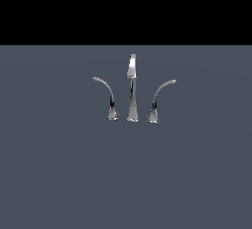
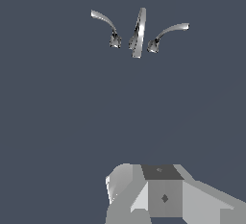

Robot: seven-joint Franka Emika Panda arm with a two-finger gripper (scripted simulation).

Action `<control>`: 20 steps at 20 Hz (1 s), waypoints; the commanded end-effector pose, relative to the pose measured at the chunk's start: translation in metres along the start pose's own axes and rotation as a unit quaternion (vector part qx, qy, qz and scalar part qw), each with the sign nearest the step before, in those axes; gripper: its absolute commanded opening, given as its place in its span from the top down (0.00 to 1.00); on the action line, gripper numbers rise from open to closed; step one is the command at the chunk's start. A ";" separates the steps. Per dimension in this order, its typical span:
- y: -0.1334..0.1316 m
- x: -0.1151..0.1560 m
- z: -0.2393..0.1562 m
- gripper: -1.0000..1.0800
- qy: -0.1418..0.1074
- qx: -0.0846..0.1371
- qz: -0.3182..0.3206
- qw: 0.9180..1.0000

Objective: Turn on the faucet by rotating a designated handle.

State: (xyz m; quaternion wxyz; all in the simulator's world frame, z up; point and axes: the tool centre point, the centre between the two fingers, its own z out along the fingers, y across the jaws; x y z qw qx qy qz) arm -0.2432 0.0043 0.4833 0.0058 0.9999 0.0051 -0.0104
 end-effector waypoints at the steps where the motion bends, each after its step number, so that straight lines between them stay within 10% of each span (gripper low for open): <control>1: 0.000 0.000 0.000 1.00 0.000 0.000 0.000 1.000; 20: -0.015 0.052 0.044 1.00 0.000 0.003 0.117 0.993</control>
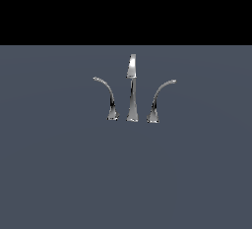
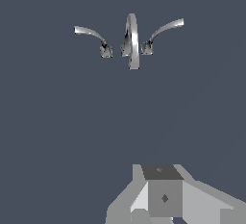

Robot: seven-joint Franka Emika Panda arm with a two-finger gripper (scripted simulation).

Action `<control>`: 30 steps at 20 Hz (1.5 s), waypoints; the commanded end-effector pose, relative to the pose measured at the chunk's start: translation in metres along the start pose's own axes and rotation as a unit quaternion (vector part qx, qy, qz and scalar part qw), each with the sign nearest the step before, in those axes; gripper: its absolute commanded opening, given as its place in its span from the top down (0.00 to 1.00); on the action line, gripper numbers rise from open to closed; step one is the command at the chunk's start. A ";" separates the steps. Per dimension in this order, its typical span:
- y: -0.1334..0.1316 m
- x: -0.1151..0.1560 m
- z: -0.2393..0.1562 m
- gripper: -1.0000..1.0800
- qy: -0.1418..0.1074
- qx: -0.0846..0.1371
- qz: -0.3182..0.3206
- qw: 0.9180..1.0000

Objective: Turn on the faucet by rotating a designated handle.

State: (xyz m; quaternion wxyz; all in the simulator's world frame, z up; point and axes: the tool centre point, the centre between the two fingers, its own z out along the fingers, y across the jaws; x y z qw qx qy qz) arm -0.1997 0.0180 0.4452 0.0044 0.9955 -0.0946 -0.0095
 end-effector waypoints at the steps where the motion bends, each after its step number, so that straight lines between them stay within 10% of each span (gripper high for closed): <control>1: -0.005 0.013 0.012 1.00 0.000 0.001 0.030 1.000; 16: -0.018 0.106 0.085 1.00 0.000 0.005 0.227 0.974; 30: 0.006 0.195 0.157 1.00 0.001 0.008 0.410 0.912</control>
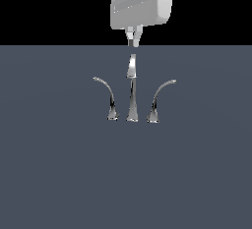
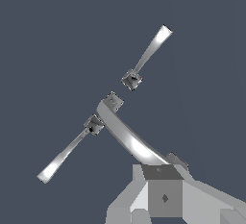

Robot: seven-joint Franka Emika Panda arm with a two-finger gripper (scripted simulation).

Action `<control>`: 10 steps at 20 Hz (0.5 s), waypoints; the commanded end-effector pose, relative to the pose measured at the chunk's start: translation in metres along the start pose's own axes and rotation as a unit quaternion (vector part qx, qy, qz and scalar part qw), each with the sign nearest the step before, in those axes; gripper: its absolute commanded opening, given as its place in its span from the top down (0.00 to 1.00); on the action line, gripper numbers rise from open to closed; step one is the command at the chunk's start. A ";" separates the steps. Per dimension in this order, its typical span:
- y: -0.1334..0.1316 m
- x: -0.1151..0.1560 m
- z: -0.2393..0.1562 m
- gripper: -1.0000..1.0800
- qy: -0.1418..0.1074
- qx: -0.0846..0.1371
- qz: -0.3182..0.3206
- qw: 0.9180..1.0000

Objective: Turn on the faucet by rotating a designated handle.

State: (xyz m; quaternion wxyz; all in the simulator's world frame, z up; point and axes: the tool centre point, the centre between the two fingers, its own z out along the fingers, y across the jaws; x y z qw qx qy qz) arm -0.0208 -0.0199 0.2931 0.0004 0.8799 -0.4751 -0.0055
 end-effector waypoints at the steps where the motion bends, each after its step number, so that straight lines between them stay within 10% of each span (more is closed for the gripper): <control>1: -0.006 0.017 0.014 1.00 0.001 0.001 0.037 0.999; 10: -0.016 0.087 0.066 1.00 0.003 0.002 0.181 0.983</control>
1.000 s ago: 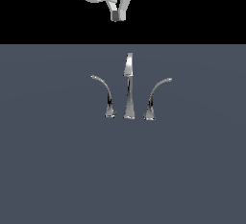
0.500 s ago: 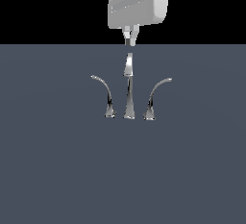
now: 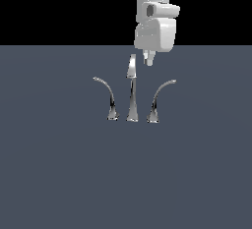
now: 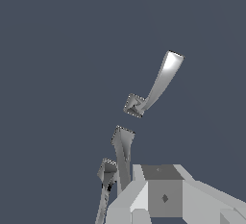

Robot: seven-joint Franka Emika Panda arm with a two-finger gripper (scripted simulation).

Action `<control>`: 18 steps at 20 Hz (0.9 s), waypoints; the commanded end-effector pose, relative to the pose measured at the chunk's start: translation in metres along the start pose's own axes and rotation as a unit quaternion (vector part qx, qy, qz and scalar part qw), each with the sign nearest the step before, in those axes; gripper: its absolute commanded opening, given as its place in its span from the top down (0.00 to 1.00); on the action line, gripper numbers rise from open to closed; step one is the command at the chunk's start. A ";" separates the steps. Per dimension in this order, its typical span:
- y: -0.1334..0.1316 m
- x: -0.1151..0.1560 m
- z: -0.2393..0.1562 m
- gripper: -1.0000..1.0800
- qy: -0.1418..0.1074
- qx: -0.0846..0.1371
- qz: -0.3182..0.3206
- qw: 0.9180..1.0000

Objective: Turn on the faucet by rotating a designated handle.

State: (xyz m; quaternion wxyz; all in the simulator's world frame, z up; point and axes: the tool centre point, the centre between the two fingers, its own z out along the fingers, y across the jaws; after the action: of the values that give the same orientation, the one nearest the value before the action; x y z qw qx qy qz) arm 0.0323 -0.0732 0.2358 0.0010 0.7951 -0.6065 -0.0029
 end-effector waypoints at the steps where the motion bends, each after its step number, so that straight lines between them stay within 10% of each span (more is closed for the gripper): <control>1: -0.006 0.019 0.015 1.00 0.001 0.000 0.042 0.999; 18: -0.015 0.092 0.065 1.00 0.001 0.003 0.190 0.982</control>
State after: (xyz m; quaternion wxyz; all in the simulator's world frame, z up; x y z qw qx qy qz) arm 0.0696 -0.1571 0.1707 0.0007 0.6680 -0.7442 -0.0001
